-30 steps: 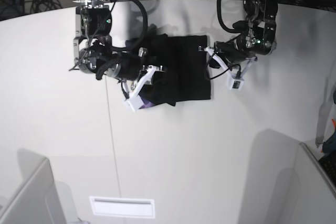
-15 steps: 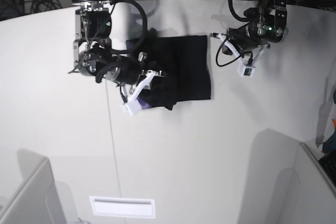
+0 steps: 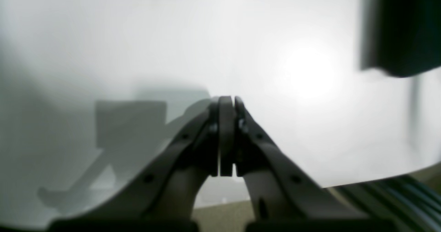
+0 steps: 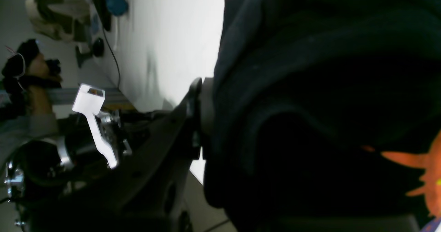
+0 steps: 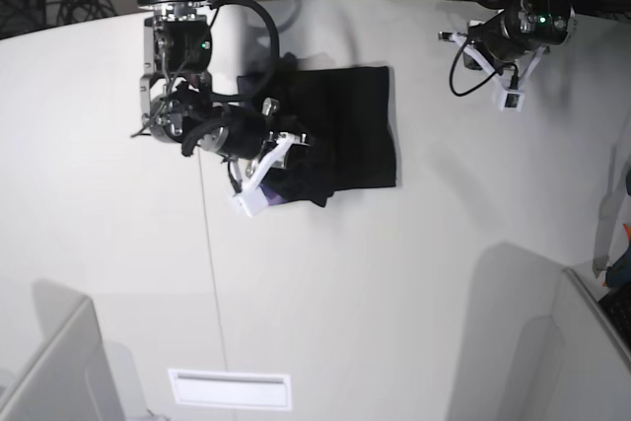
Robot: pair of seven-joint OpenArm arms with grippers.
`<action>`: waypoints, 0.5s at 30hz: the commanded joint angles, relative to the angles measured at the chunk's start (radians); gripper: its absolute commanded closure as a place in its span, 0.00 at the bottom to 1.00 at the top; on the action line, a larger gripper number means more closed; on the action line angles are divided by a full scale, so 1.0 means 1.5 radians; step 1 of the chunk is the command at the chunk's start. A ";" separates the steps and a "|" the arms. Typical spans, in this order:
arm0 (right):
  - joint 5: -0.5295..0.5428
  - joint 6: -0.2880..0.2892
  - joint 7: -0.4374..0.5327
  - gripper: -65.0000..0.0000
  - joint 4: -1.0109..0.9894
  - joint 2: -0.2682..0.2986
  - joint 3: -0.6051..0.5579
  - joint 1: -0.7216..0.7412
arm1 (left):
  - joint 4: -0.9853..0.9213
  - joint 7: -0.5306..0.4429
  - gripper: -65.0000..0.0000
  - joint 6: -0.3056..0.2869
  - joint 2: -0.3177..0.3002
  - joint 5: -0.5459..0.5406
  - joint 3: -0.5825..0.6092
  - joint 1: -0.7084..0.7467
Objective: Fold the T-shirt properly
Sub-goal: 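Fold the strip end with the right gripper over toward the left gripper, then release the right gripper and withdraw it from the folded bundle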
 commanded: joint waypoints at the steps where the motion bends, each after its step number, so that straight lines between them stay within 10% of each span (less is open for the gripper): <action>1: 0.018 0.002 0.006 0.86 0.009 -0.007 -0.002 0.008 | 0.011 -0.007 1.00 -0.003 -0.008 -0.004 -0.017 0.008; 6: 0.018 0.002 0.010 0.37 -0.001 -0.009 -0.004 0.009 | 0.011 -0.007 1.00 -0.015 -0.008 -0.004 -0.076 0.020; 15: 0.017 0.002 0.042 0.43 -0.047 -0.008 -0.074 0.011 | 0.010 0.017 1.00 -0.137 -0.004 -0.004 -0.187 0.020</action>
